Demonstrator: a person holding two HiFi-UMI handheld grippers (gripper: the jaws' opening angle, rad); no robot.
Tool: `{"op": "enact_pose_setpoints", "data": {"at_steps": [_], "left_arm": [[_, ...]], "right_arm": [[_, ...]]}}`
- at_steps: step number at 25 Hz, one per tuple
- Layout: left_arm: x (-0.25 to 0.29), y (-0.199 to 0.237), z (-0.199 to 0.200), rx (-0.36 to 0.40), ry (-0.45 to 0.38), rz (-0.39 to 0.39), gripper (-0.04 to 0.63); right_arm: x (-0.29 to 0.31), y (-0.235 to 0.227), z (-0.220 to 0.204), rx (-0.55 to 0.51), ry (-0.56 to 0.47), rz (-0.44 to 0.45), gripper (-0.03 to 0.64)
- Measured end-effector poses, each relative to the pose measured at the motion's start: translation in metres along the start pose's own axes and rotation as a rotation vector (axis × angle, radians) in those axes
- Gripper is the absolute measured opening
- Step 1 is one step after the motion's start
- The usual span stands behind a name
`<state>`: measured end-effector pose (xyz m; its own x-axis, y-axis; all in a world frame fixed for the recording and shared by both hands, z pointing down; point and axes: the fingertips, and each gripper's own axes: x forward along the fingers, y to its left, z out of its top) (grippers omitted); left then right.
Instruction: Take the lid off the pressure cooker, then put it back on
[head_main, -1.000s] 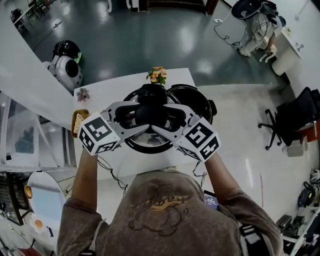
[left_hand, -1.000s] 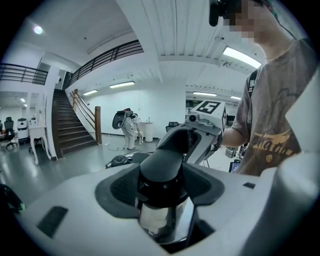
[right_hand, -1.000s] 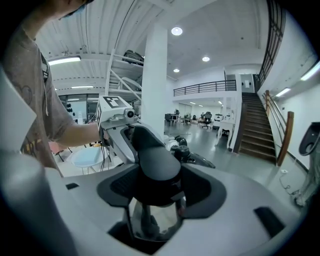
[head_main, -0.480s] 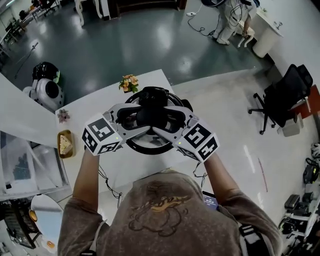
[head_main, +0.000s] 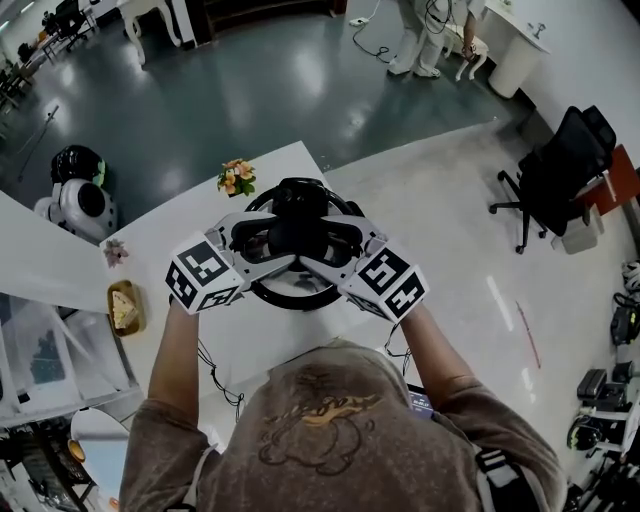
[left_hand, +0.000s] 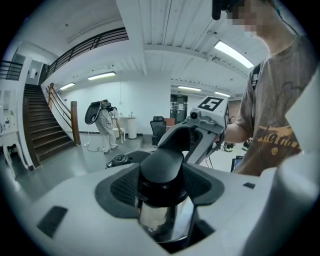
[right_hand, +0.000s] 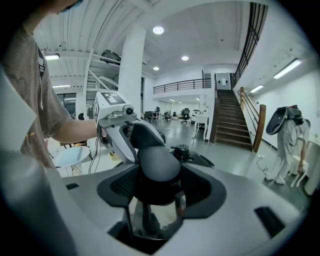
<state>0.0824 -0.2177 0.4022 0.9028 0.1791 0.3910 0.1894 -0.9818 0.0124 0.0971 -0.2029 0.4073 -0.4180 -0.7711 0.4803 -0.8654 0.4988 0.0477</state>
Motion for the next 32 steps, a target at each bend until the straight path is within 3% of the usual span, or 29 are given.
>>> {"op": "enact_pose_setpoints", "data": {"at_steps": [9,17,32], "left_arm": [[0.008,0.015,-0.009,-0.021,0.012,-0.003,0.27],[0.015,0.02,-0.018,-0.045,0.015,-0.04,0.27],[0.014,0.021,-0.019,-0.057,-0.008,-0.064,0.268]], "right_arm": [[0.013,-0.012,-0.003,-0.005,0.002,-0.003,0.259],[0.02,-0.017,-0.014,0.076,0.005,0.001,0.259],[0.022,-0.017,-0.014,0.064,0.008,0.0,0.261]]}}
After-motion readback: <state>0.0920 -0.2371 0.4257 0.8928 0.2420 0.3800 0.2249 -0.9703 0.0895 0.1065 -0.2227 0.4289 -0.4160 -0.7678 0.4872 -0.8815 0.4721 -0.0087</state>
